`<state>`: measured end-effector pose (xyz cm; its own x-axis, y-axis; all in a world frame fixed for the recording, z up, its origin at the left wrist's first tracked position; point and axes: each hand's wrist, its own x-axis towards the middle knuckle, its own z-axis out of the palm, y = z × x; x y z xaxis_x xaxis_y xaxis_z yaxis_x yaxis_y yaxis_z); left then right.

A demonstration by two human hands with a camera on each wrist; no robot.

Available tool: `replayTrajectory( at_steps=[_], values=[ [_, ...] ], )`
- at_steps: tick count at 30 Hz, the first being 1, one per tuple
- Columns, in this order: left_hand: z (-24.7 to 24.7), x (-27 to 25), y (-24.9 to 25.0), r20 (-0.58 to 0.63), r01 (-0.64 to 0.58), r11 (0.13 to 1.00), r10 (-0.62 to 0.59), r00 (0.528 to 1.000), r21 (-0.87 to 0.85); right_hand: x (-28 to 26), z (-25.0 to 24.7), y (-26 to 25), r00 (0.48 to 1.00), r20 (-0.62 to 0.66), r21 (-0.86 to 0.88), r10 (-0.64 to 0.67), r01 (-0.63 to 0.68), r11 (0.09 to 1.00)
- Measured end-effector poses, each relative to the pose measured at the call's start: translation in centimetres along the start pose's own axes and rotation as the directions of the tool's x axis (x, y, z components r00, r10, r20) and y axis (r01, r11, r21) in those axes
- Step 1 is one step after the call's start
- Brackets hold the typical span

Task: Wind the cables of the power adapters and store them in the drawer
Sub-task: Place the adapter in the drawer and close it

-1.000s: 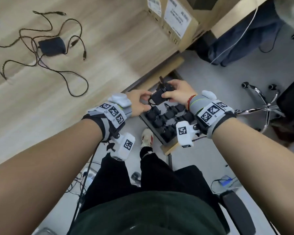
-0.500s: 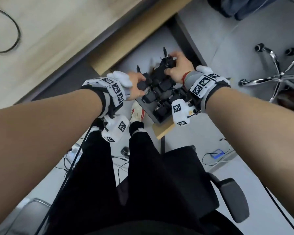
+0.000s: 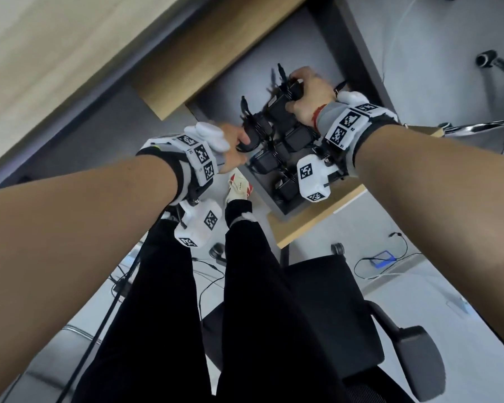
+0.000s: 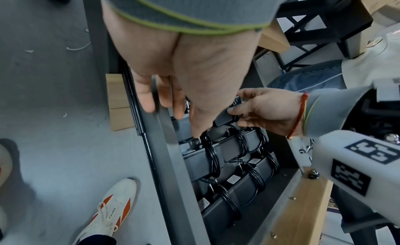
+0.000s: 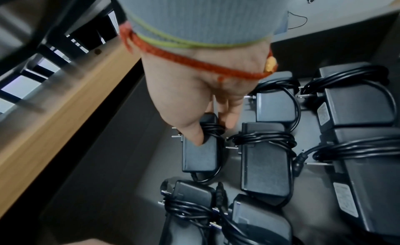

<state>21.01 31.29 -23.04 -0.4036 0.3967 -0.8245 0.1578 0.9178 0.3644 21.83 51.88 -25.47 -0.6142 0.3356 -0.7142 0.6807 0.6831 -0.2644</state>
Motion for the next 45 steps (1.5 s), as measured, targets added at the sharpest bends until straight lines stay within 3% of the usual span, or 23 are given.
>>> replayTrajectory(
  at_steps=[9,17,21,26,32,35,40,45],
  values=[
    [1.3,0.2,0.3,-0.065,-0.020,0.999,0.023,0.998,0.045,0.6,0.9,0.0,0.999,0.040,-0.094,-0.016,0.020,0.995],
    [1.4,0.3,1.0,-0.082,-0.018,0.999,0.015,0.997,-0.036,1.4,2.4,0.3,0.991,-0.036,-0.258,0.126,-0.131,0.957],
    [1.1,-0.4,1.3,-0.060,-0.034,0.996,0.029,0.998,-0.083,0.6,2.3,0.6,0.991,-0.064,-0.181,0.117,-0.127,0.975],
    [-0.6,-3.0,2.0,-0.099,-0.058,0.983,0.041,0.994,-0.173,-2.2,0.1,-0.4,0.990,-0.087,0.067,0.108,-0.102,0.993],
    [-4.9,-9.0,2.8,-0.202,-0.083,0.945,0.018,0.979,-0.316,-8.9,-4.2,-4.7,0.999,0.032,0.231,0.009,-0.016,0.973],
    [-8.7,-13.6,2.6,-0.324,-0.135,0.890,-0.015,0.946,-0.435,-13.0,-7.1,-9.6,0.997,0.004,0.340,-0.079,0.073,0.937],
    [-14.5,-19.5,0.6,-0.376,-0.143,0.789,-0.117,0.919,-0.597,-17.4,-9.8,-17.5,0.984,-0.025,0.401,-0.178,0.172,0.900],
    [-20.1,-25.8,-4.3,-0.522,-0.205,0.720,-0.249,0.816,-0.663,-21.5,-12.0,-27.1,0.953,0.000,0.449,-0.303,0.271,0.852]
  ],
)
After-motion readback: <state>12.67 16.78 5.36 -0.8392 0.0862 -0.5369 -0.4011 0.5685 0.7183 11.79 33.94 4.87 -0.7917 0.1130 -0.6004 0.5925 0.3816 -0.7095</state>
